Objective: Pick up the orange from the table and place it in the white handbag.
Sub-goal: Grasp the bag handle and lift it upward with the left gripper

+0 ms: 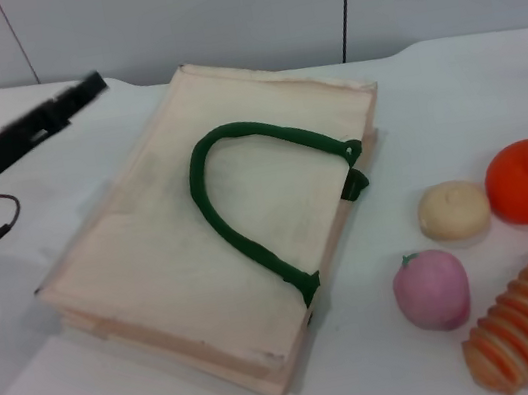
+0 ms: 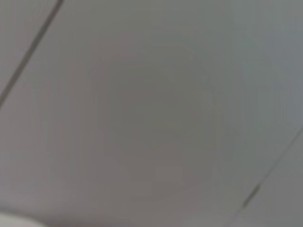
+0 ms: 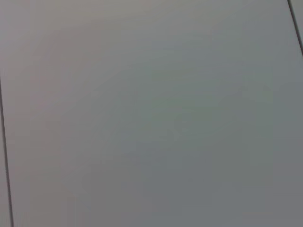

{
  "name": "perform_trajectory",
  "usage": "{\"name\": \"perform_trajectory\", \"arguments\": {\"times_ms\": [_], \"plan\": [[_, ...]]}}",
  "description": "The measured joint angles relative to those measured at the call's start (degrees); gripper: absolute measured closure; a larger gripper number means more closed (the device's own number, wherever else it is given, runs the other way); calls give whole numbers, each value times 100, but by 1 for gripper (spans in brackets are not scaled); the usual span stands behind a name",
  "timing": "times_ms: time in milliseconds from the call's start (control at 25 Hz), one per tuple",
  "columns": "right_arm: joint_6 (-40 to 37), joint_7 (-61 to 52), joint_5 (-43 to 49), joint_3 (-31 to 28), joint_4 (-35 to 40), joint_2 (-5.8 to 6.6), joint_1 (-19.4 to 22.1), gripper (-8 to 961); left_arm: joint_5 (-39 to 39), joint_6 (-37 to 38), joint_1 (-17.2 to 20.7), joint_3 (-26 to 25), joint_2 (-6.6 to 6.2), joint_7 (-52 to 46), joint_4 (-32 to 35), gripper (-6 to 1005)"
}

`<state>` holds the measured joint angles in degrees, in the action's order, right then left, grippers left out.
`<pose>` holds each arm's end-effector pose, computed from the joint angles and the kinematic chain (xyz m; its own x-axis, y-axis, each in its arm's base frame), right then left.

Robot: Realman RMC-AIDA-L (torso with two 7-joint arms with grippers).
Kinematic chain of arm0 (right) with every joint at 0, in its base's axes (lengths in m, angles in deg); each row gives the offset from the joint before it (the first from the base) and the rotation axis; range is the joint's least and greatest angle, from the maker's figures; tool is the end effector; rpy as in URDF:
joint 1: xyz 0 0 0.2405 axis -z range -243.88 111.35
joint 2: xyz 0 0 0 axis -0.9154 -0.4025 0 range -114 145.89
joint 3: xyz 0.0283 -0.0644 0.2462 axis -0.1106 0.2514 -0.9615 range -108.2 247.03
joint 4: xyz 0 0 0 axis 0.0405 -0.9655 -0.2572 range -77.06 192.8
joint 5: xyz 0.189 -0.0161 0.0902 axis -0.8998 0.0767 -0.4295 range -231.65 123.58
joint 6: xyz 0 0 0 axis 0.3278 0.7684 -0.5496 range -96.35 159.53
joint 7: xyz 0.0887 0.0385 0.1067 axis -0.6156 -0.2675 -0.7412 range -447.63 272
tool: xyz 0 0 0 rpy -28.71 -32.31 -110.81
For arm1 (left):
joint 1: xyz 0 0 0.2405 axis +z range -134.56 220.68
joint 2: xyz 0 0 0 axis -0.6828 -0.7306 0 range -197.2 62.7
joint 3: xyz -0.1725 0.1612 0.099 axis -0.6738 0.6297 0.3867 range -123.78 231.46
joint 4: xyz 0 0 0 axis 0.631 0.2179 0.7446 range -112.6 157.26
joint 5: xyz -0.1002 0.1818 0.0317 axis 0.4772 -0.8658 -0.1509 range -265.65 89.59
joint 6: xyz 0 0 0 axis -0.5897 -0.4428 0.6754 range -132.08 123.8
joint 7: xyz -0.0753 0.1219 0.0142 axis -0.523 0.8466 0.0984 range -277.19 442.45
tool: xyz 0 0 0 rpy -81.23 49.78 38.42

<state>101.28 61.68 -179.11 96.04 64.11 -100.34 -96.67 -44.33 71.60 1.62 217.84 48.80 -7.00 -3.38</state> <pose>0.3345 0.3656 0.0565 0.5844 0.1338 -0.8003 -0.7886 -0.1388 -0.5991 -0.3060 0.3881 0.0490 0.2915 0.4435 0.8476 0.9169 -0.3822 -0.1154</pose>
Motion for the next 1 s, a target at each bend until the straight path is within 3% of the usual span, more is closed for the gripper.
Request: {"name": "perform_trajectory", "arguments": {"times_ms": [280,1000], "plan": [[1,0,1,0,0,8,0,72,-1837,57,-679,1,-1,-1456,-544,383],[32,0,-8,0,12,9,-44,72,-3855,203,-1499,9,-89,-2928,-748,384]]}}
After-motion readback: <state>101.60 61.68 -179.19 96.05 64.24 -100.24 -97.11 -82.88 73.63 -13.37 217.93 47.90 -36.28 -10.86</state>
